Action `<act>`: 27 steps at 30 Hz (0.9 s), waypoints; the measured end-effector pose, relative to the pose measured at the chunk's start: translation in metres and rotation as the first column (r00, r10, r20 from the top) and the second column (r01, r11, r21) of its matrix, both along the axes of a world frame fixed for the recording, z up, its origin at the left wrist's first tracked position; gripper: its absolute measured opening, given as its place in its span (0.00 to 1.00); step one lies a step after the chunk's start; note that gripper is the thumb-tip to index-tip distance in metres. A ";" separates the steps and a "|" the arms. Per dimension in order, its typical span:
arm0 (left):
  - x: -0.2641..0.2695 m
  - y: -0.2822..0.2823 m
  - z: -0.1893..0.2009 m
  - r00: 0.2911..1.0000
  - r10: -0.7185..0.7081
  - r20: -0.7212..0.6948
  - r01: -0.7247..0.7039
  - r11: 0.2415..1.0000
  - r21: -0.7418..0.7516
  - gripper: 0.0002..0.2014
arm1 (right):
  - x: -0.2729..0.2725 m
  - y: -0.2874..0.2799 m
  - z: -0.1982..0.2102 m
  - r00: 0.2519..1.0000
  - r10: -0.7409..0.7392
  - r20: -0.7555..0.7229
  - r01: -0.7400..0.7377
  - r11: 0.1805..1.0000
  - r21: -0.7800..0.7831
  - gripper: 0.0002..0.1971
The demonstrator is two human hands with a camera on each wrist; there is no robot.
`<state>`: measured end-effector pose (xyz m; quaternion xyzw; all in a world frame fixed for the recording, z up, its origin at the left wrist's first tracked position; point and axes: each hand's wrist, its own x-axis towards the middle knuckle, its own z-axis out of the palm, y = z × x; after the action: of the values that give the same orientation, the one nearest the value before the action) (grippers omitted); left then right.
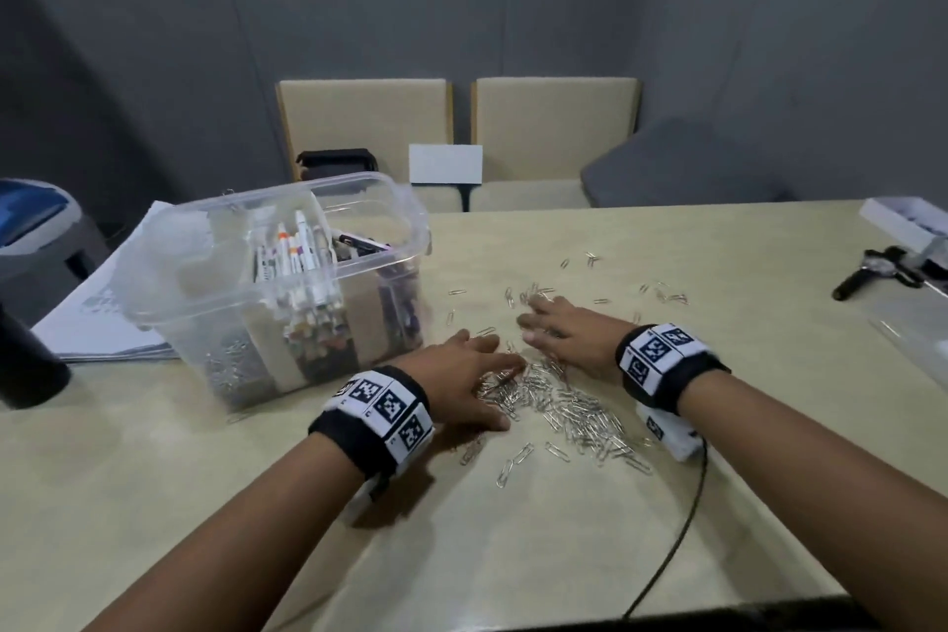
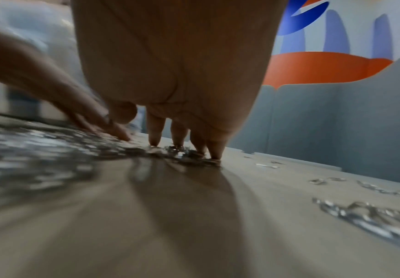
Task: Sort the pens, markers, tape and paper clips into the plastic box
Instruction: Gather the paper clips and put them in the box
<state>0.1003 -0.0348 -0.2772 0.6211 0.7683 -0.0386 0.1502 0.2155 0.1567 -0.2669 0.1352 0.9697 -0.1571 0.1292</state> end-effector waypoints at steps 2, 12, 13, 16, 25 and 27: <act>0.000 -0.001 0.001 1.000 -0.015 0.010 0.015 0.999 0.033 0.39 | 0.005 -0.009 0.000 0.997 0.071 0.020 -0.071 0.997 -0.003 0.30; 0.011 -0.002 0.015 0.998 0.037 0.044 -0.043 0.986 0.160 0.16 | 0.086 -0.012 -0.003 0.957 0.292 0.003 -0.291 0.955 0.047 0.36; 0.011 -0.002 0.016 0.997 0.050 0.058 -0.058 0.987 0.150 0.15 | 0.089 -0.013 -0.007 0.961 0.268 -0.061 -0.265 0.962 0.061 0.31; 0.013 -0.002 0.015 0.992 0.092 0.084 -0.101 0.989 0.107 0.12 | 0.090 -0.019 -0.006 0.960 0.182 -0.211 -0.162 0.981 0.109 0.17; 0.021 -0.009 0.031 0.995 0.086 0.049 -0.095 0.968 0.234 0.09 | 0.057 -0.033 0.012 0.979 0.073 -0.193 -0.028 0.973 0.228 0.16; 0.014 -0.019 0.045 0.992 0.107 0.074 -0.126 0.934 0.334 0.07 | 0.047 -0.036 0.026 0.952 0.039 -0.303 0.016 0.984 0.178 0.12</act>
<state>0.1147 -0.0540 -0.2325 0.5919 0.7945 0.1197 0.0642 0.2623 0.1203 -0.2405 0.1148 0.9889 -0.0878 -0.0339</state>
